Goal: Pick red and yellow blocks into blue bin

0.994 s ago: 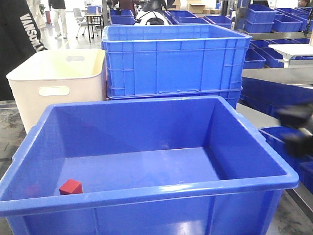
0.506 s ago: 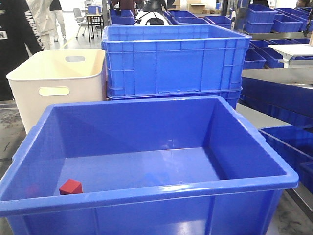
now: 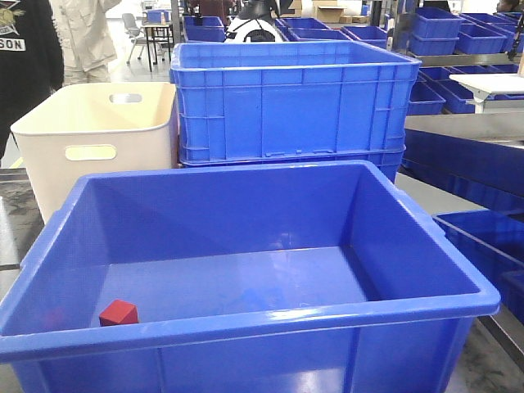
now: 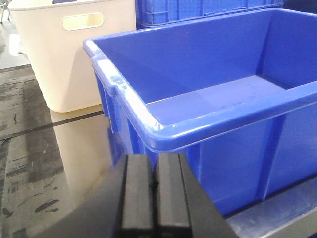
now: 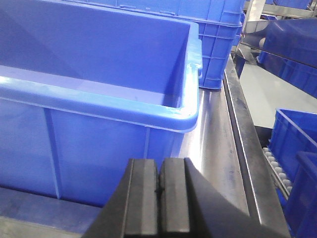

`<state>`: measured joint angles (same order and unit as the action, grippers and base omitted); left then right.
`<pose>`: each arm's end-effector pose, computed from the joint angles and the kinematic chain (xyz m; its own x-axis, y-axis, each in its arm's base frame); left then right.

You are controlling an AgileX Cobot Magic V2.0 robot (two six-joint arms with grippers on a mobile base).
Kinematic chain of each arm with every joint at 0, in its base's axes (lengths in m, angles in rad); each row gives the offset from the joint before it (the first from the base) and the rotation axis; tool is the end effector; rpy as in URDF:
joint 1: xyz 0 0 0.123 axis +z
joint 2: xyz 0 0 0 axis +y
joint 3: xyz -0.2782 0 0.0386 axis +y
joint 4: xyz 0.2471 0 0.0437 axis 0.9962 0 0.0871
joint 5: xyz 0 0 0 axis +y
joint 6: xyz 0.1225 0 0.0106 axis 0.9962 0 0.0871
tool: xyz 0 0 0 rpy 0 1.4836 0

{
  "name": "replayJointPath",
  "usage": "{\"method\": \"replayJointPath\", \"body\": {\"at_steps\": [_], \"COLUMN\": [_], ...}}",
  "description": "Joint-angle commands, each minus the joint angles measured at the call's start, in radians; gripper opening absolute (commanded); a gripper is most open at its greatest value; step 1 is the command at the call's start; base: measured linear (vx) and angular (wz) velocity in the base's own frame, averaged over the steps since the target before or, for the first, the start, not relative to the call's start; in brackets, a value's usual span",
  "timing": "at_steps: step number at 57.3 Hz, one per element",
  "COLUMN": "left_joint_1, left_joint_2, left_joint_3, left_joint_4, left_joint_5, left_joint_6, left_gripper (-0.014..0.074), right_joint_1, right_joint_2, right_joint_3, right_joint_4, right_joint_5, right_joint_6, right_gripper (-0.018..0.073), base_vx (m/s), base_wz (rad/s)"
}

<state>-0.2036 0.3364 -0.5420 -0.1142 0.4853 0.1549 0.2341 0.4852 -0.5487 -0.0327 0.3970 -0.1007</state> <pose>0.1002 -0.0274 0.3212 -0.1709 0.0901 -0.9812 0.2626 0.9640 0.0428 0.1316 0.0298 0.3161 -0.2063 -0.1833 -0.9612 -0.2491 0.9598 -0.1296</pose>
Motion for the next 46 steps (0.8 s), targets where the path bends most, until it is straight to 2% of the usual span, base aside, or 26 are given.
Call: {"method": "replayJointPath", "body": {"at_steps": [1, 7, 15, 18, 21, 24, 27, 31, 46], "left_joint_1": [0.001, 0.015, 0.098, 0.127, 0.151, 0.172, 0.187, 0.199, 0.199], "left_joint_2": [0.009, -0.029, -0.185, -0.248, -0.305, -0.354, -0.370, -0.355, -0.355], "left_joint_3": [-0.011, 0.090, 0.344, 0.435, 0.503, 0.561, 0.552, 0.552, 0.552], "left_joint_4": [-0.003, 0.003, 0.003, 0.003, 0.002, -0.006, 0.004, 0.005, 0.005], "left_joint_5": [-0.099, -0.207, -0.530, -0.624, -0.670, -0.662, -0.532, -0.485, -0.437], "left_joint_6": [-0.009, 0.003, -0.006, -0.006, -0.008, -0.009, 0.016, 0.048, 0.059], "left_gripper": [-0.0001, -0.0001, 0.0000, 0.0000, 0.0000, 0.0000, 0.0000, 0.0000, 0.0000], "right_joint_1": [-0.003, -0.003, -0.003, -0.003, -0.003, -0.003, -0.003, -0.003, -0.003], "right_joint_2": [0.004, 0.004, 0.004, 0.004, 0.004, 0.004, 0.004, 0.004, 0.004], "right_joint_3": [-0.029, -0.029, -0.029, -0.029, -0.029, -0.029, -0.029, -0.029, -0.029], "right_joint_4": [-0.009, -0.009, -0.007, -0.007, -0.007, -0.007, -0.007, -0.007, -0.007], "right_joint_5": [-0.079, -0.075, -0.065, -0.065, -0.065, -0.065, -0.065, -0.066, -0.065], "right_joint_6": [-0.001, -0.001, -0.001, -0.001, -0.001, -0.001, -0.001, -0.001, -0.001], "right_gripper": [-0.0011, -0.0011, -0.0011, -0.0011, -0.0011, -0.0011, -0.0011, -0.0011, -0.0011], "base_vx": [0.00, 0.00, 0.00, 0.00, 0.00, 0.00, 0.00, 0.00, 0.00], "base_wz": [0.00, 0.00, 0.00, 0.00, 0.00, 0.00, 0.00, 0.00, 0.00]}}
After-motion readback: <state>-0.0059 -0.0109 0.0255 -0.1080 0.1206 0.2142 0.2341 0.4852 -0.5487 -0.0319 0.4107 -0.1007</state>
